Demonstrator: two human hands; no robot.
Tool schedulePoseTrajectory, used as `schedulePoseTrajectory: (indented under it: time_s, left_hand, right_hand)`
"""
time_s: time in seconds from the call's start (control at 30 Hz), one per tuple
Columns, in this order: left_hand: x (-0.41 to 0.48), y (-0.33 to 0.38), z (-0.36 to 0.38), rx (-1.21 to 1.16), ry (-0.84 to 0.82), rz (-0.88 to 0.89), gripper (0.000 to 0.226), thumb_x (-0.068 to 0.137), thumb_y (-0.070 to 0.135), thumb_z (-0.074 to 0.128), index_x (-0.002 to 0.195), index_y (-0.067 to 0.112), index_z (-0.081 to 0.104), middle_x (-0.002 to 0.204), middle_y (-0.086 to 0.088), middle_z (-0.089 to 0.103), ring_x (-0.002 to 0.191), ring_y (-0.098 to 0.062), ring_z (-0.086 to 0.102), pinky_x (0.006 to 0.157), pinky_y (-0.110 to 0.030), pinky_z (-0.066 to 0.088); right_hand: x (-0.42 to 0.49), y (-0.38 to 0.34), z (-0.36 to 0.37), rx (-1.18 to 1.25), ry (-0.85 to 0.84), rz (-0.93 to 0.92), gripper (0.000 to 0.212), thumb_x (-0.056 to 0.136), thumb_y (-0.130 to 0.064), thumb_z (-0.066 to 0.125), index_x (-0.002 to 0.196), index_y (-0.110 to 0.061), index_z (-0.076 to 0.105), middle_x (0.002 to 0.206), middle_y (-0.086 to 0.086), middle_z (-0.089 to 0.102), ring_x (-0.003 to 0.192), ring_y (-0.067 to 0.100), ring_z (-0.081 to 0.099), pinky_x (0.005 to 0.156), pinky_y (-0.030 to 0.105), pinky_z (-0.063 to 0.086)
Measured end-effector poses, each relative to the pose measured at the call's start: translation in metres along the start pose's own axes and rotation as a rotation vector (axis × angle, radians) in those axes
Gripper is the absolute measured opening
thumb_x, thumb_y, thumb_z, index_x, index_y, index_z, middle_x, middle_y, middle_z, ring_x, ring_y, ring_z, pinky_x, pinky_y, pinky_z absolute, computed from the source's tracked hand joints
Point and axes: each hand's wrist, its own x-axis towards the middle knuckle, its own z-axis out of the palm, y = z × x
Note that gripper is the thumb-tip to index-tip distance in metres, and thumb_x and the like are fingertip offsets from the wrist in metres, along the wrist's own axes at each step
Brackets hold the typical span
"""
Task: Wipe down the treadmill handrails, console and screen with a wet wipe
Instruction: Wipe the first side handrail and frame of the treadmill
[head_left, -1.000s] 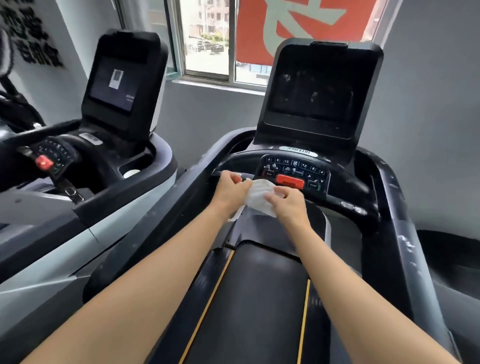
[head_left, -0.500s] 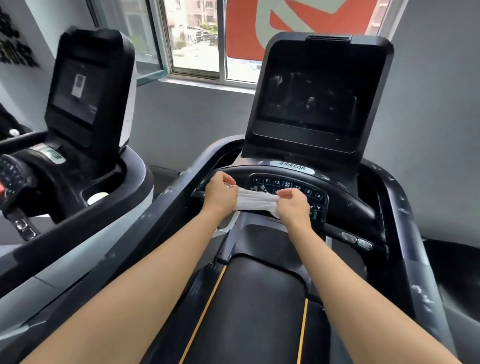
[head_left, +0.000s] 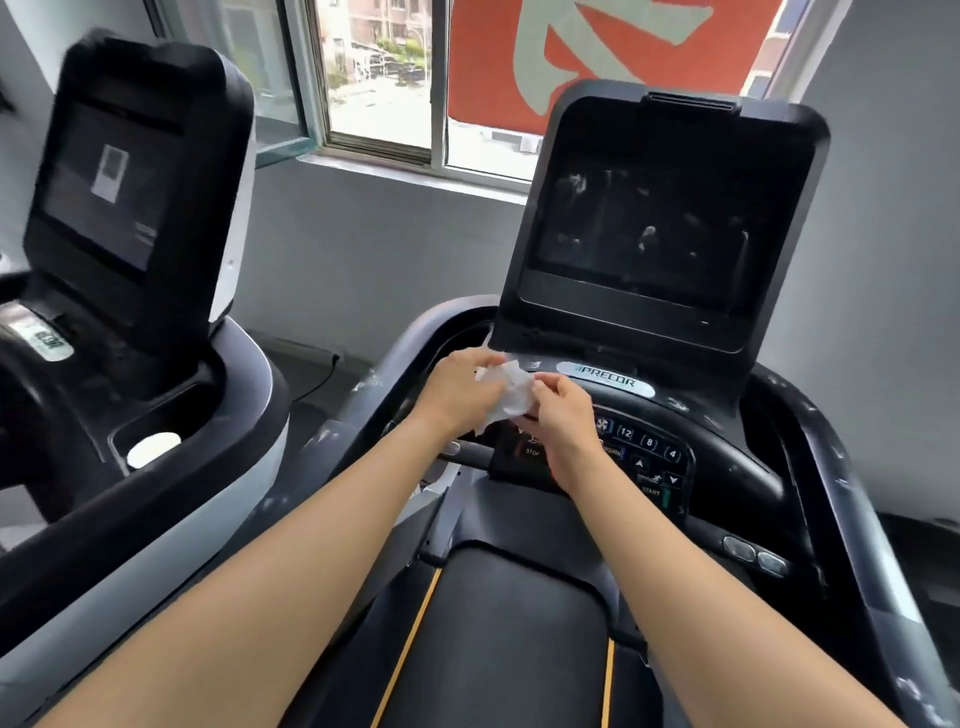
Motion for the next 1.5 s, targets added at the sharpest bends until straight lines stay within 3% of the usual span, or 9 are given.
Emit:
schedulePoseTrajectory:
  time_s: [0.13,0.33,0.43,0.53,0.67,0.83,0.97,1.33,1.5]
  left_hand:
    - [0.017,-0.003,-0.002,-0.249,-0.151,-0.048,0.047,0.100,0.009,0.047,0.145,0.020,0.056,0.127,-0.004,0.066,0.089,-0.021,0.070,0.057,-0.030,0.060]
    - [0.025,-0.026,-0.013,-0.280,-0.255,-0.031,0.069,0.097,0.003,0.056,0.157,0.029,0.034,0.137,0.002,0.061,0.098,-0.024,0.074,0.062,-0.039,0.063]
    - [0.030,-0.030,-0.023,-0.205,-0.082,-0.059,0.068,0.093,-0.002,0.050,0.153,0.028,0.037,0.127,0.008,0.060,0.069,-0.024,0.072,0.051,-0.031,0.054]
    - [0.033,-0.040,-0.030,-0.064,0.149,-0.201,0.043,0.096,0.018,0.055,0.137,0.024,0.046,0.103,0.008,0.066,0.088,-0.025,0.068,0.069,-0.042,0.058]
    - [0.027,-0.045,-0.025,-0.214,0.003,-0.543,0.038,0.100,0.050,0.052,0.115,0.016,0.052,0.101,-0.002,0.069,0.073,-0.020,0.072,0.060,-0.029,0.049]
    - [0.005,-0.054,-0.011,-0.473,0.172,-0.553,0.051,0.070,0.024,0.082,0.116,0.016,0.061,0.112,-0.004,0.069,0.098,-0.019,0.067,0.076,-0.030,0.054]
    - [-0.028,-0.060,-0.017,-0.512,0.265,-0.538,0.052,0.064,0.015,0.081,0.112,0.019,0.061,0.114,-0.011,0.067,0.105,-0.024,0.069,0.090,-0.041,0.061]
    - [-0.175,-0.122,-0.076,-0.237,0.541,-0.738,0.038,0.090,0.020,0.079,0.122,0.017,0.060,0.111,-0.001,0.065,0.103,-0.020,0.064,0.093,-0.043,0.059]
    - [-0.248,-0.144,-0.112,-0.201,0.685,-0.790,0.015,0.101,0.023,0.063,0.114,0.018,0.058,0.107,-0.002,0.063,0.089,-0.021,0.069,0.061,-0.025,0.053]
  right_hand:
    - [0.016,0.006,0.024,0.049,-0.022,-0.007,0.019,0.103,-0.016,0.052,0.108,-0.006,0.067,0.107,0.016,0.073,0.094,0.027,0.070,0.089,0.050,0.061]
    - [0.027,0.015,0.033,-0.027,-0.072,-0.016,0.030,0.087,0.001,0.074,0.113,-0.007,0.064,0.105,0.009,0.077,0.098,0.028,0.075,0.086,0.044,0.062]
    - [0.036,0.018,0.038,-0.071,-0.042,-0.028,0.028,0.088,0.007,0.068,0.112,-0.008,0.065,0.104,0.007,0.076,0.102,0.025,0.072,0.090,0.037,0.057]
    - [0.042,0.024,0.042,-0.040,-0.090,-0.018,0.024,0.092,0.005,0.064,0.109,-0.011,0.067,0.109,0.009,0.076,0.110,0.029,0.070,0.104,0.047,0.053]
    - [0.045,0.032,0.043,0.035,-0.174,0.008,0.023,0.099,0.004,0.054,0.114,-0.009,0.066,0.113,0.009,0.075,0.111,0.030,0.070,0.103,0.052,0.053]
    - [0.042,0.044,0.039,0.070,-0.257,0.068,0.017,0.096,0.000,0.058,0.110,-0.006,0.067,0.107,0.013,0.073,0.099,0.033,0.071,0.082,0.050,0.060]
    - [0.031,0.064,0.048,0.034,-0.415,0.109,0.031,0.087,-0.018,0.077,0.116,-0.011,0.069,0.109,0.012,0.076,0.102,0.032,0.074,0.093,0.056,0.057]
    - [-0.056,0.126,0.125,-0.128,-0.685,0.200,0.017,0.090,-0.018,0.078,0.105,-0.010,0.079,0.103,0.015,0.077,0.095,0.034,0.072,0.075,0.043,0.058]
    - [-0.113,0.149,0.170,-0.200,-0.732,0.159,0.021,0.091,-0.023,0.078,0.110,-0.014,0.078,0.103,0.005,0.077,0.095,0.022,0.072,0.071,0.030,0.055]
